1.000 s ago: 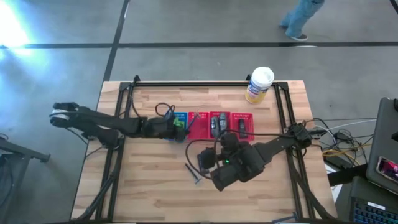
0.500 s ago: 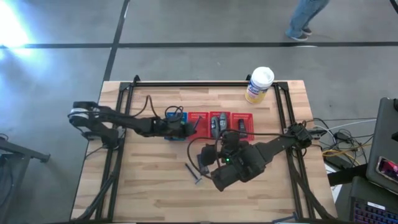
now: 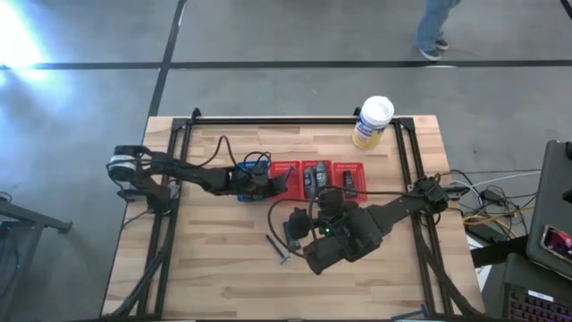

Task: Pick & Place Travel size toiletries
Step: Put the blue razor into the left red bin

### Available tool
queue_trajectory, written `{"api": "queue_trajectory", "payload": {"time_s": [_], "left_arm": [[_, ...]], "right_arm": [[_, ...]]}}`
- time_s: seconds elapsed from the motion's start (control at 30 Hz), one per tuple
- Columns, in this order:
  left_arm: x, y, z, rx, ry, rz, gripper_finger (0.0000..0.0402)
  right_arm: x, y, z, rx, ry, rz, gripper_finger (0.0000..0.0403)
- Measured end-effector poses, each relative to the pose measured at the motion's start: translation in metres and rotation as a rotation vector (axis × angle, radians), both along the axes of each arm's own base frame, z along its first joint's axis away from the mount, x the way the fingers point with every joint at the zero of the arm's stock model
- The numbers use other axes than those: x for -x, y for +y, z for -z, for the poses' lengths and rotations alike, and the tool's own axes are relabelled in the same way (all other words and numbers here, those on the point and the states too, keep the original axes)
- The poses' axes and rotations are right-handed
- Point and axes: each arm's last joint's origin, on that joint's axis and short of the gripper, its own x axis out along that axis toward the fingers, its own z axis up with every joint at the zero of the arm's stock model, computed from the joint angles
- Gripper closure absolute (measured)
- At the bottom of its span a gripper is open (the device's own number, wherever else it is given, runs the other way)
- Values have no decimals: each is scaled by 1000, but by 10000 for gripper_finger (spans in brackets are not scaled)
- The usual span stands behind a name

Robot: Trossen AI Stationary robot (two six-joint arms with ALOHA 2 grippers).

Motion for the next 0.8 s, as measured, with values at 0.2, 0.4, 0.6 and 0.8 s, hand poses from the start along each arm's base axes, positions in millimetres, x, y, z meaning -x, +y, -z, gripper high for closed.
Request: {"api": "queue_trajectory", "payload": {"time_s": [0.2, 0.4, 0.6, 0.8], "left_arm": [[2, 2, -5, -2, -3, -4, 353], [4, 8, -4, -2, 17, -22, 339], [4, 8, -4, -2, 17, -12, 275], [5, 6, -10, 0, -1, 51, 226]], "right_arm": [[0, 0, 0, 12, 14, -16, 39], [0, 0, 0, 16, 13, -16, 39], [0, -1, 0, 33, 4, -10, 39], [-1, -2, -1, 34, 3, -8, 39]]}}
